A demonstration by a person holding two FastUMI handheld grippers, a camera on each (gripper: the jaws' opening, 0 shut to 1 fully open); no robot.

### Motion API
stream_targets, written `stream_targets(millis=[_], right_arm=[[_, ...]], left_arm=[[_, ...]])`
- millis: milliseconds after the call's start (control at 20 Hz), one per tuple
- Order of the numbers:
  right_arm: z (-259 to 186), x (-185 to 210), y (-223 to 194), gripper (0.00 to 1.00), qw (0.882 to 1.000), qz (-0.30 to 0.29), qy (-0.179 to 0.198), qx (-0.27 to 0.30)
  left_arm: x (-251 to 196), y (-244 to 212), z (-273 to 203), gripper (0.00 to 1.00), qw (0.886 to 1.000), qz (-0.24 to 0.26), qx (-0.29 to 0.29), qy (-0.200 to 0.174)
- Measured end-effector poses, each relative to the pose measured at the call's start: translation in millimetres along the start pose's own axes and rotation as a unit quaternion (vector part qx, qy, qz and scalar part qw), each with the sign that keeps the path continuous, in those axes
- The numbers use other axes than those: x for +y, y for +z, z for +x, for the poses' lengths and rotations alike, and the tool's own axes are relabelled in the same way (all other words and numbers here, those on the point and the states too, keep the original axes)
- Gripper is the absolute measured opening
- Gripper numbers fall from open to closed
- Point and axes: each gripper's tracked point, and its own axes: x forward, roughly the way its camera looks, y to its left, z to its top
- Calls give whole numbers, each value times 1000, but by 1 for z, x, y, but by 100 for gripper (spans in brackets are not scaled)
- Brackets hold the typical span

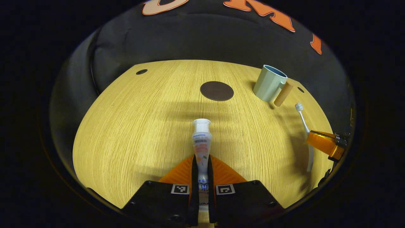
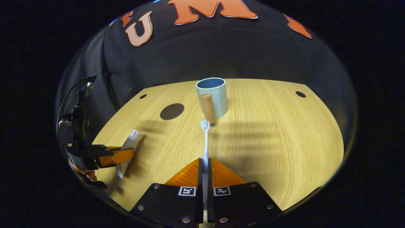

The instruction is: Put the toothbrush and toothpaste on the desktop into the cup, then pick up the cup and place it on the coaster on the desktop.

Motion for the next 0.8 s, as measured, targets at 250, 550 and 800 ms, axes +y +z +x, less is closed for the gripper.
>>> stream_targets(millis=[250, 550, 800], right_arm=[[-8, -1, 23, 5, 999, -2, -2, -43], [-29, 2, 69, 6, 994, -15, -2, -110], [-35, 3, 115, 5, 985, -8, 1, -174]], left_arm=[[9, -2, 6, 16, 1000, 1, -14, -1], [12, -23, 29, 16, 1000, 2, -26, -4], [14, -13, 29, 16, 999, 2, -32, -4]])
